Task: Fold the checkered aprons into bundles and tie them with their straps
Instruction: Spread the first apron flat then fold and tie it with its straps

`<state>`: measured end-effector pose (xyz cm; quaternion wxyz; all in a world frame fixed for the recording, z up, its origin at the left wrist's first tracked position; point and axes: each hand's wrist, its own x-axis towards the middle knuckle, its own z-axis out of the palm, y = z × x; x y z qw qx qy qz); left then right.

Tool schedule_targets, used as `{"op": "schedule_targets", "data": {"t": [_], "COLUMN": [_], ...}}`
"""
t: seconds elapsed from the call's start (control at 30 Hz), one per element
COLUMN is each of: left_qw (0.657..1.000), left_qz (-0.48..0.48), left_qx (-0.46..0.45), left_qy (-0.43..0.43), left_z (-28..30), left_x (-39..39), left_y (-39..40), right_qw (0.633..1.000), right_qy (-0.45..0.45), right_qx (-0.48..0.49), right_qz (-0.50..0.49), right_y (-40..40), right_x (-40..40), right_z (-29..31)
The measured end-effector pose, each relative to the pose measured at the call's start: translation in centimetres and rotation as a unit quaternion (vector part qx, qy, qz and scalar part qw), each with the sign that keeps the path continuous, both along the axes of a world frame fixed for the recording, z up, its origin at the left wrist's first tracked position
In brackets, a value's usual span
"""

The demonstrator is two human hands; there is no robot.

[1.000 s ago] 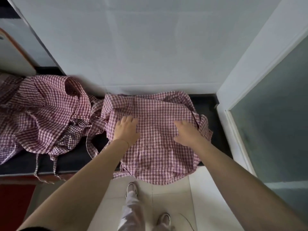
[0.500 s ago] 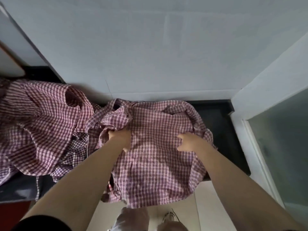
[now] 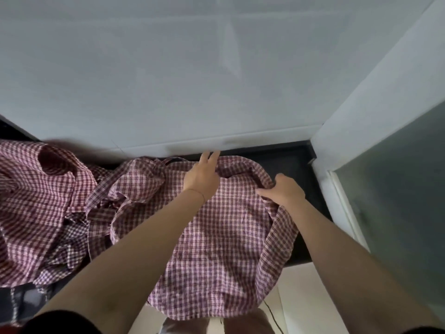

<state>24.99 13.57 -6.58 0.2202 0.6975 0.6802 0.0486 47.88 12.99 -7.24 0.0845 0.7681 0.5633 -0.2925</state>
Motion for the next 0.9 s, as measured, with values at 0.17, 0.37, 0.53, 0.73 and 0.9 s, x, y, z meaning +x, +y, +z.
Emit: {"op": "schedule_targets", "data": {"t": [0.17, 0.37, 0.53, 0.73, 0.9], "left_qw": [0.998, 0.989, 0.967, 0.949, 0.997], "left_qz": [0.039, 0.138, 0.233, 0.194, 0.054], "left_qx": [-0.044, 0.053, 0.096, 0.115, -0.001], "left_qy": [-0.003, 0.019, -0.035, -0.220, -0.048], "left_z": [0.0, 1.4, 3.8, 4.4, -0.2], "left_x": [2.1, 2.7, 3.8, 6.8, 7.2], "left_y": [1.7, 1.9, 2.8, 2.3, -0.5], "right_qw": [0.996, 0.994, 0.989, 0.906, 0.969], "right_qy": [-0.018, -0.091, -0.029, 0.180, 0.112], "right_qx": [0.081, 0.018, 0.146, 0.373, 0.200], "right_qz": [0.024, 0.062, -0.019, -0.092, 0.097], "right_y": [0.1, 0.3, 5.0, 6.6, 3.0], "right_x": [0.5, 2.4, 5.3, 4.7, 4.8], "right_z": [-0.8, 0.1, 4.7, 8.8, 2.5]}}
